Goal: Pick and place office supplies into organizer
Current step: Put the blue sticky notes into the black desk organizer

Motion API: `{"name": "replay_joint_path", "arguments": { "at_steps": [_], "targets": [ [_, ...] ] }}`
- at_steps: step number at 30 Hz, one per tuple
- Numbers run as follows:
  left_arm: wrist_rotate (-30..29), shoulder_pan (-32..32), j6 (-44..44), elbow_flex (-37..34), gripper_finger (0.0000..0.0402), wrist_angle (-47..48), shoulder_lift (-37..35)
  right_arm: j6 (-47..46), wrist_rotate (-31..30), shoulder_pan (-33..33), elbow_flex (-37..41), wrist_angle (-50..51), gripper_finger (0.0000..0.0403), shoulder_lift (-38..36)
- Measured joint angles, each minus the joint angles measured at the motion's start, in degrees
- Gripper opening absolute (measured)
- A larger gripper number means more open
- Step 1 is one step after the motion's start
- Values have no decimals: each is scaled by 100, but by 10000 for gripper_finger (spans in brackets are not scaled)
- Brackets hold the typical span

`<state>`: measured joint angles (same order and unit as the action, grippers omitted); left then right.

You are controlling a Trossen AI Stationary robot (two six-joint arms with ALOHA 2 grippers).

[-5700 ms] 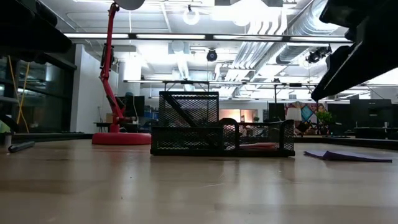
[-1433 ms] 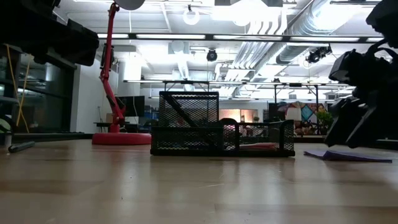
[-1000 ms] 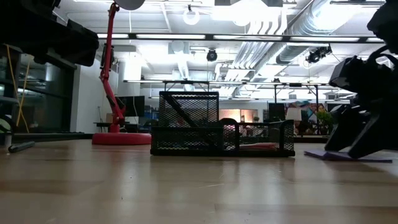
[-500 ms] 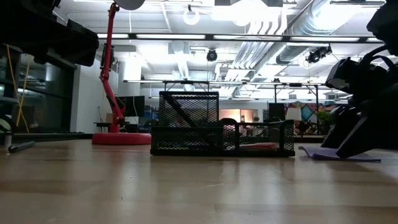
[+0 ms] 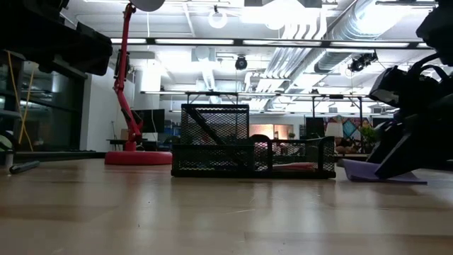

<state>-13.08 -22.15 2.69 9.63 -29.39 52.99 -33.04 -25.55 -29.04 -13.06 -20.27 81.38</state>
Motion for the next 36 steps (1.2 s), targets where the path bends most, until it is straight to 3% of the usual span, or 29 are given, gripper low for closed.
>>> {"name": "replay_joint_path", "arguments": {
  "at_steps": [10,18,24,29,36],
  "targets": [
    [-2,2,1,0,184,0,0,338,-268,-108,7,-693,247,6],
    [-2,0,1,0,184,0,0,18,36,-317,4,-650,248,-2],
    [-2,1,1,0,184,0,0,108,-638,-560,-4,-391,257,-7],
    [-2,2,1,0,184,0,0,71,-692,-564,-4,-289,287,-7],
    [-2,2,-1,0,184,0,0,-68,-533,-597,-65,-637,366,38]
  ]
}}
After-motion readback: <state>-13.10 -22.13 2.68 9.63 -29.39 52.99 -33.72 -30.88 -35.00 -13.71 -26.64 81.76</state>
